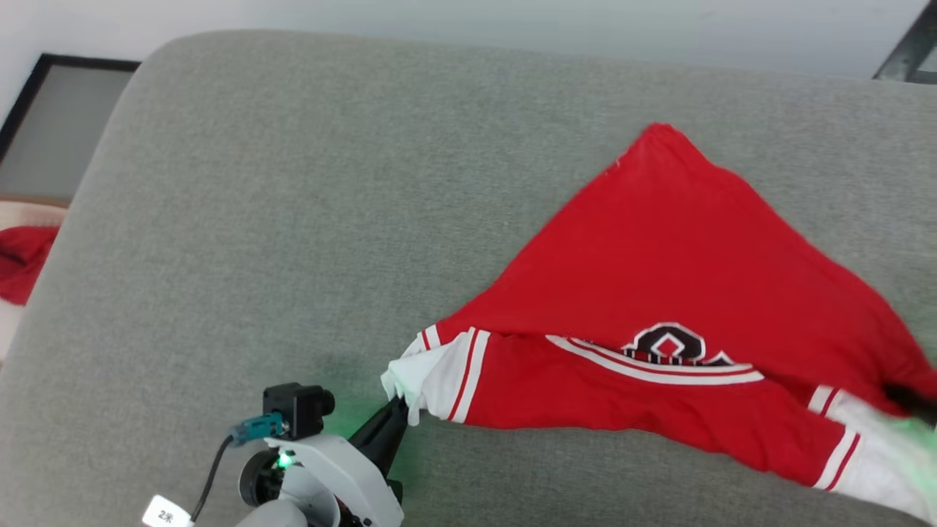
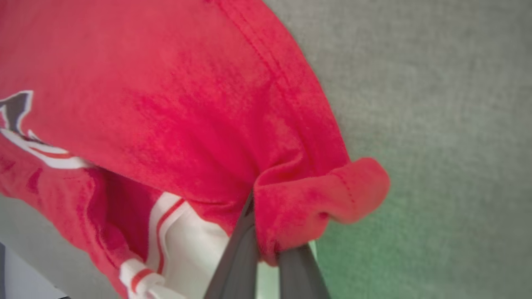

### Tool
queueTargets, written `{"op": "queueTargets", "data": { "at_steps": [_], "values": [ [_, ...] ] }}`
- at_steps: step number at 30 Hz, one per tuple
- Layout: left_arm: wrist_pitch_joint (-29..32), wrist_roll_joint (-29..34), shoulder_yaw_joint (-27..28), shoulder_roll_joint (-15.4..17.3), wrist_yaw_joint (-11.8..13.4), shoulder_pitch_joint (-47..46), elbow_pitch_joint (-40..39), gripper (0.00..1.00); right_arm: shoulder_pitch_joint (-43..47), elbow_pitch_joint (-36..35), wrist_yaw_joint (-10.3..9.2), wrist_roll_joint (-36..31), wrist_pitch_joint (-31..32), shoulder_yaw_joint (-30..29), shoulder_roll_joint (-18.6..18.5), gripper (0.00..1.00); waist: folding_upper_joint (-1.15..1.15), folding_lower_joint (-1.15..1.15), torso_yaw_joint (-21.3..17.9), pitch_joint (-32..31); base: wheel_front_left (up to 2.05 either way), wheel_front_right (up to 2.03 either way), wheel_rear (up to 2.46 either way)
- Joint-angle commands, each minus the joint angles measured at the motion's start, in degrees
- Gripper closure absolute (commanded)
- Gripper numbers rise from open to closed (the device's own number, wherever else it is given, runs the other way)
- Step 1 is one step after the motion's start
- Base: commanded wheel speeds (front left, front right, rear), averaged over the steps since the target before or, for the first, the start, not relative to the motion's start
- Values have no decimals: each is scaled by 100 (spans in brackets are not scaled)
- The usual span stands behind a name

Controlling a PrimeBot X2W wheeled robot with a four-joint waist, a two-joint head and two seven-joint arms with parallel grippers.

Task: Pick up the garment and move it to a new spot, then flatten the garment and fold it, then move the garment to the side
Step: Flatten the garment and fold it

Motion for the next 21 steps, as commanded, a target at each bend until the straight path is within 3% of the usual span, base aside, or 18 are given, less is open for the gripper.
{"op": "queueTargets", "data": {
  "at_steps": [1, 11, 12, 13, 14, 21],
  "values": [
    [25, -23, -9, 21, 45, 51, -40, 100, 246, -93, -4, -63, 59, -113, 148, 100, 0, 0, -74, -55, 0, 0, 0],
    [87, -51, 10, 139, 157, 123, -307, 100, 797, -488, -4, -687, 51, -514, 989, 100, 0, 0, -191, -48, 0, 0, 0],
    [83, -50, 16, 153, 165, 123, -317, 100, 781, -480, -4, -772, -5, -536, 1035, 70, 0, 0, -202, -43, 0, 0, 0],
    [75, -51, 22, 162, 174, 125, -328, 100, 784, -483, -4, -847, -60, -516, 1044, 51, 0, 0, -213, -39, 0, 0, 0],
    [66, -53, 26, 172, 178, 132, -339, 100, 791, -493, -5, -929, -123, -486, 1062, 0, 0, 0, -224, -37, 0, 0, 0],
    [31, -62, 76, 271, 239, 165, -413, 100, 772, -930, -4, -1125, -979, -356, 1000, 0, 0, 0, -373, -26, 0, 0, 0]
  ]
}}
